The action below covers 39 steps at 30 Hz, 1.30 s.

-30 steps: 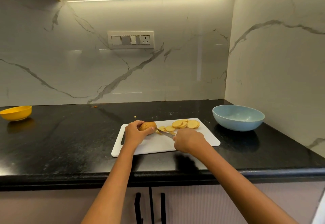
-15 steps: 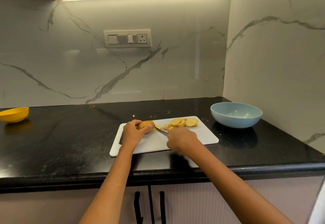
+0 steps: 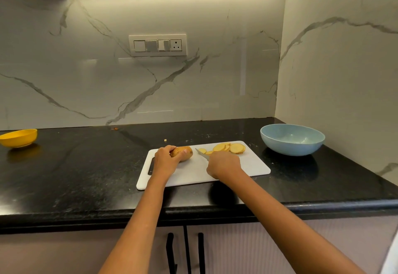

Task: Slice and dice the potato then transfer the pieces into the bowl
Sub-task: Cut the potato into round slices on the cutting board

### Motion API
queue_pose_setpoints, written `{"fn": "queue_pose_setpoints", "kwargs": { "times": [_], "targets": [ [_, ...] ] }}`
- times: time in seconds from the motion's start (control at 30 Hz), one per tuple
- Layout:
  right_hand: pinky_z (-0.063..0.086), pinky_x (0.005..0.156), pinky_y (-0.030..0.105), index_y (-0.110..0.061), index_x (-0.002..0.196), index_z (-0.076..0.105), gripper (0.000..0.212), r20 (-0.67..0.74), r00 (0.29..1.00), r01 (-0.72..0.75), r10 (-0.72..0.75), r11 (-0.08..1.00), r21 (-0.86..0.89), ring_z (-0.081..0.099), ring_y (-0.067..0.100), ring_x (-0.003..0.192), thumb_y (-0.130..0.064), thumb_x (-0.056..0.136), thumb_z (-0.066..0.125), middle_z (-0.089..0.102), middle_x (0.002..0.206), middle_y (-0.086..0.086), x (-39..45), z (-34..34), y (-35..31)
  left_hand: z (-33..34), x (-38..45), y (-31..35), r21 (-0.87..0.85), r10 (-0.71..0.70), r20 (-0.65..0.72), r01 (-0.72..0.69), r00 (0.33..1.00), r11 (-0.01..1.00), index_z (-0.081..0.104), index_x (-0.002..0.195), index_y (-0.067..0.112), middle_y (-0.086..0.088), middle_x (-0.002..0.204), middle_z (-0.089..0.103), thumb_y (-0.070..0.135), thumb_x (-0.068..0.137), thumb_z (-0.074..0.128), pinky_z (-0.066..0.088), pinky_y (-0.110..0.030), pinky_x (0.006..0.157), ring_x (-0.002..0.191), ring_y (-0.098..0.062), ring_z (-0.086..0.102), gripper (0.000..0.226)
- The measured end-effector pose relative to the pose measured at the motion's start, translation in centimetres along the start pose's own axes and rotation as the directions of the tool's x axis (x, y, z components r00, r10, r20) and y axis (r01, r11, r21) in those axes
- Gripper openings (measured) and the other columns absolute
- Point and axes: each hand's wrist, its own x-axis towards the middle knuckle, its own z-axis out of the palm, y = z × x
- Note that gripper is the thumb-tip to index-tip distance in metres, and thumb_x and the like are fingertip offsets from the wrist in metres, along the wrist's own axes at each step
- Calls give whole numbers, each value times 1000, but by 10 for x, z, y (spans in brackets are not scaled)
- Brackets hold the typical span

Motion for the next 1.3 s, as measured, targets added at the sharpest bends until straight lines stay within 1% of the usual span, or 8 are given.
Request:
{"fn": "queue_pose_setpoints", "kwargs": {
  "times": [0.07, 0.13, 0.37, 0.5, 0.77, 0.87, 0.97, 1.3],
  "targets": [
    [40, 71, 24, -8, 116, 58, 27, -9, 1000, -12, 12, 1000, 22, 51, 17, 84, -18, 97, 42, 53, 93, 5, 1, -3, 2, 0, 1, -1, -7, 17, 30, -16, 999, 1000, 58, 121, 7, -13, 120, 59, 32, 86, 64, 42, -30, 90, 107, -24, 54, 43],
    [38, 68, 25, -7, 115, 57, 26, -29, 999, -24, 25, 999, 49, 49, 17, 80, -19, 97, 43, 51, 90, 4, 3, -8, 2, 1, 1, 0, 15, 52, 59, -53, 997, 998, 58, 121, 9, -11, 120, 58, 32, 85, 65, 42, -29, 90, 107, -23, 54, 43],
    [41, 74, 26, -5, 118, 55, 28, -34, 999, -4, 9, 991, 137, 50, 16, 82, -19, 97, 44, 51, 88, 5, 3, -17, -4, 1, -1, 4, 24, 95, 93, -98, 991, 995, 55, 121, 11, -10, 123, 52, 29, 78, 73, 45, -29, 91, 109, -23, 53, 51],
    [40, 70, 24, -6, 113, 56, 25, -28, 1000, -4, 9, 989, 151, 50, 16, 81, -20, 97, 44, 48, 77, 3, 0, -11, -5, 1, -2, 4, -17, 78, 97, -76, 992, 997, 54, 119, 12, -9, 121, 56, 30, 73, 77, 49, -33, 92, 107, -22, 54, 54],
    [41, 70, 24, -7, 117, 56, 27, -49, 999, 7, -1, 994, 113, 50, 17, 82, -19, 97, 42, 54, 94, 7, -6, -11, -11, 2, -3, 4, -10, 105, 97, -104, 990, 994, 56, 123, 13, -9, 124, 54, 27, 74, 77, 44, -30, 92, 110, -21, 51, 55],
    [46, 79, 26, -6, 122, 54, 32, -54, 999, 3, 3, 994, 106, 58, 20, 96, -24, 99, 41, 58, 102, 9, -7, -9, -17, 2, 0, 2, -17, 93, 87, -92, 992, 996, 59, 121, 13, -8, 122, 56, 28, 72, 78, 44, -29, 91, 109, -20, 52, 54],
    [45, 85, 26, -7, 125, 53, 33, -25, 1000, -3, 6, 994, 108, 57, 21, 108, -25, 100, 41, 60, 118, 10, 1, -8, -26, 0, 2, 2, -16, 95, 80, -94, 992, 995, 62, 117, 12, -10, 119, 58, 25, 70, 80, 47, -34, 94, 109, -23, 54, 52],
    [43, 88, 28, -8, 124, 52, 30, 31, 999, 42, -42, 999, 6, 54, 22, 112, -16, 97, 42, 57, 124, 8, -10, 6, -11, -3, 0, 1, -63, 78, 112, -72, 991, 995, 62, 119, 18, -3, 121, 56, 31, 68, 82, 45, -30, 92, 108, -17, 52, 56]
  ]
}}
